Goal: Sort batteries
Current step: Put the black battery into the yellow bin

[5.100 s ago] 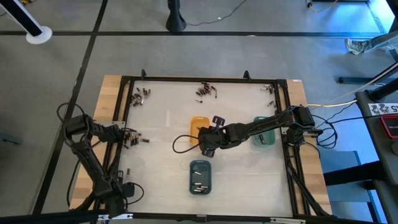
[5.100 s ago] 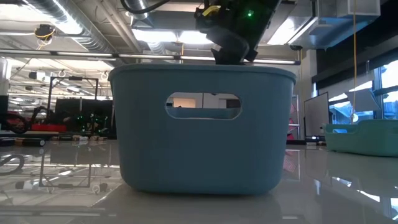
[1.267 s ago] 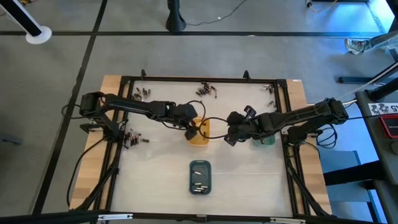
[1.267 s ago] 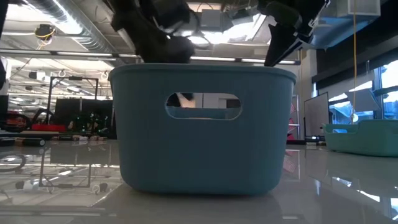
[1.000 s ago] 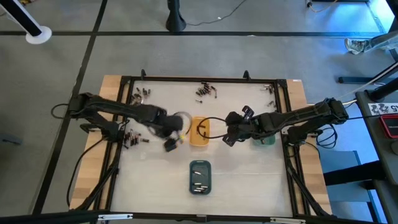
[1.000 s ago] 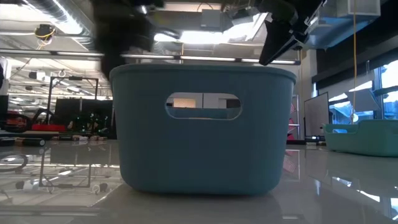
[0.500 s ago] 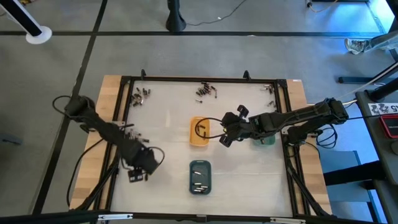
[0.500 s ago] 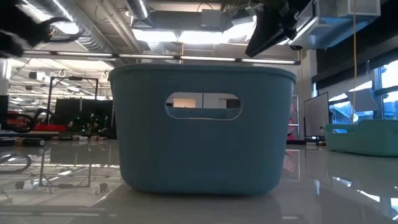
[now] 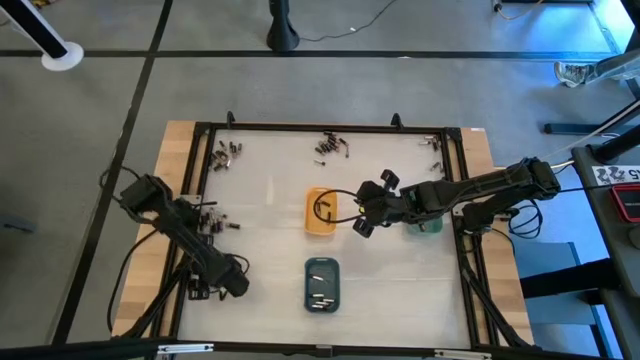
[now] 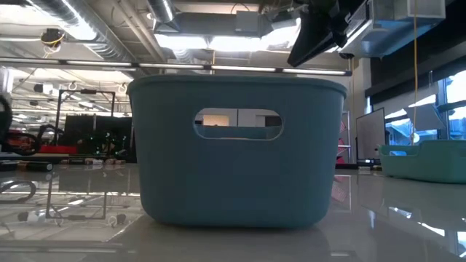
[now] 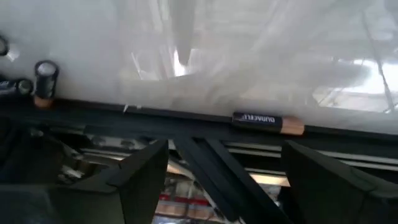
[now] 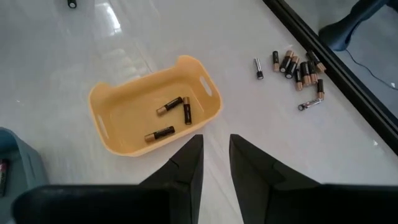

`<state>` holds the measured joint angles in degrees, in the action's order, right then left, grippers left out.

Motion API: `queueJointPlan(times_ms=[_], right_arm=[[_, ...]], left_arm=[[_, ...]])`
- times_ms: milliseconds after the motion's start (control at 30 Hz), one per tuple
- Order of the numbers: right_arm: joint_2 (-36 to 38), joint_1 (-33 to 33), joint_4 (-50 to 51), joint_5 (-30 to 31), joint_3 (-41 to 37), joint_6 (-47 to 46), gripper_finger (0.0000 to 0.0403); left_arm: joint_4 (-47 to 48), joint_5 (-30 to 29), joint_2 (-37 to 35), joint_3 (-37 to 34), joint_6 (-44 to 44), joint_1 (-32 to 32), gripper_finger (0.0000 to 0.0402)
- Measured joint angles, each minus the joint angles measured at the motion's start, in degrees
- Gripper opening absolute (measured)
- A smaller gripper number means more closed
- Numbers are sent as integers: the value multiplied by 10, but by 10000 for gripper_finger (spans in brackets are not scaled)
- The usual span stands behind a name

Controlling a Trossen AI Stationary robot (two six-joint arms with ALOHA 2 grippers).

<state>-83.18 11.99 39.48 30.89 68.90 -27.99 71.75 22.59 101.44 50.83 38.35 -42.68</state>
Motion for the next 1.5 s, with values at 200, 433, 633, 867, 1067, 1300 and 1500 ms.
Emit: queueJointPlan(times_ms=[200,433,633,867,1067,1300,1500], right_arm=[[0,0,0,-14,0,0,80],[0,0,0,-16,0,0,80],[0,0,0,-15,0,0,80],[0,0,0,-16,0,0,80],[0,0,-3,-15,0,0,80],[-2,0,-3,-15,0,0,80],[-8,1,-1,-16,0,0,80]], left_arm=[[-42,9,32,0,-28,0,300],[-60,45,34,0,-28,0,300],[-85,54,34,-2,-29,-7,300],[-116,112,32,-49,-4,-23,300],[-121,116,30,-64,-40,-22,300],[-126,107,31,-65,-13,-16,300],[-134,92,31,-65,50,-29,300]])
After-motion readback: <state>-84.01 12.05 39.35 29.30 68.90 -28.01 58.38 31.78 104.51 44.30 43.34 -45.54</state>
